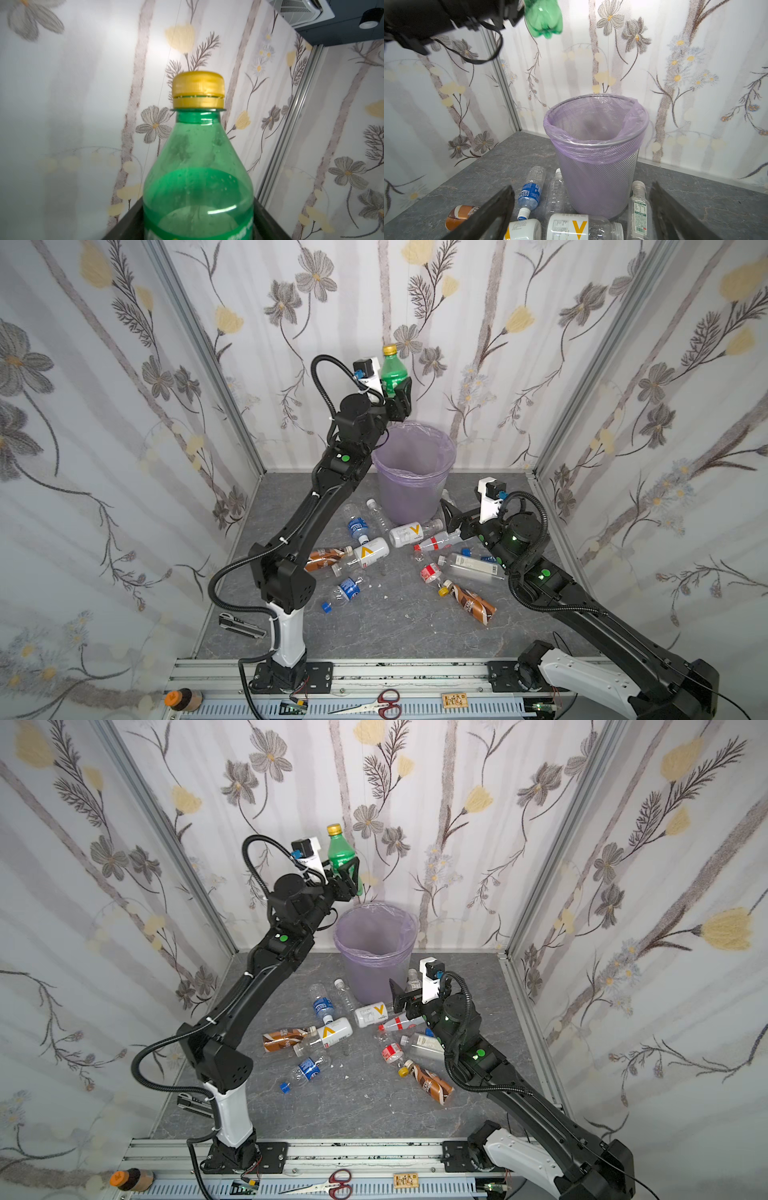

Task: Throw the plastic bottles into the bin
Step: 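Lift the green bottle over the bin with the left gripper and release, then withdraw the left gripper toward the bottles while the right gripper lowers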

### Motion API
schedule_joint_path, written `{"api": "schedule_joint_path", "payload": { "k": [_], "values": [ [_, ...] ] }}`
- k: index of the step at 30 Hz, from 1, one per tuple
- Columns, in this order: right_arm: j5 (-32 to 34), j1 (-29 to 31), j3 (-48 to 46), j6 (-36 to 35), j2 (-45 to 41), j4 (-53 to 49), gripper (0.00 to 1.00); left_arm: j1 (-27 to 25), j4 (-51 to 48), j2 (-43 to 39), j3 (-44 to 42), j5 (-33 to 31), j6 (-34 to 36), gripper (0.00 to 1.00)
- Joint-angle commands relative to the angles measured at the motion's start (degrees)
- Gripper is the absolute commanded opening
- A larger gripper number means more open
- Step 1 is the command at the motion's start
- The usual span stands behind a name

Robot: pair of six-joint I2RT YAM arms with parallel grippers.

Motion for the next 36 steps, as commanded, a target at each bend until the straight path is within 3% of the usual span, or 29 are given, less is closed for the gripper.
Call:
{"api": "schedule_joint_path", "payload": {
  "k": [1,4,12,18,20,23,25,28,30,33,36],
  "values": [
    [0.49,-0.2,-0.55,1.41,-0.84,1.05,1.0,0.0,-13.58,6.58,8.52,-0.92,-3.94,1.0],
    [0.14,-0.41,-1.45,1.65,-1.44,1.61,1.0,0.24,-17.76,6.03,12.05,0.84,-3.47,1.0],
    [4.07,-0.79,0.9,3.69,2.52,0.12,1.0,-2.89,-17.84,-4.47,5.43,-7.53,3.99,1.0],
    [12.01,-1.71,3.97,6.85,6.18,-4.9,1.0,-4.11,-18.22,-12.33,-8.53,-23.75,11.52,1.0],
    [13.0,-1.84,4.2,9.24,6.34,-5.16,1.0,-4.11,-19.6,-13.92,-11.85,-34.3,4.82,1.0],
    [11.82,-2.44,3.39,14.38,4.97,-3.74,1.0,-4.3,-22.5,-18.38,-19.04,-33.89,5.38,1.0],
    [5.98,-2.99,1.91,13.15,3.82,-1.2,1.0,-3.85,-22.91,-21.26,-23.81,-35.07,5.38,1.0],
    [-0.49,-2.91,1.24,10.24,4.47,1.5,1.0,-2.88,-22.89,-27.36,-32.36,-29.34,6.14,1.0],
    [-2.21,-2.83,2.26,10.22,6.27,1.24,1.0,-1.12,-23.12,-31.06,-37.84,-29.92,1.32,1.0],
    [-1.86,-2.44,4.72,10.52,9.52,-1.31,1.0,3.25,-23.38,-36.23,-46.2,-25.82,-5.72,1.0],
    [-2.17,-1.07,5.26,9.56,11.19,-1.41,1.0,8.29,-30.76,-38.19,-49.87,-21.4,-11.21,1.0]
  ]
}}
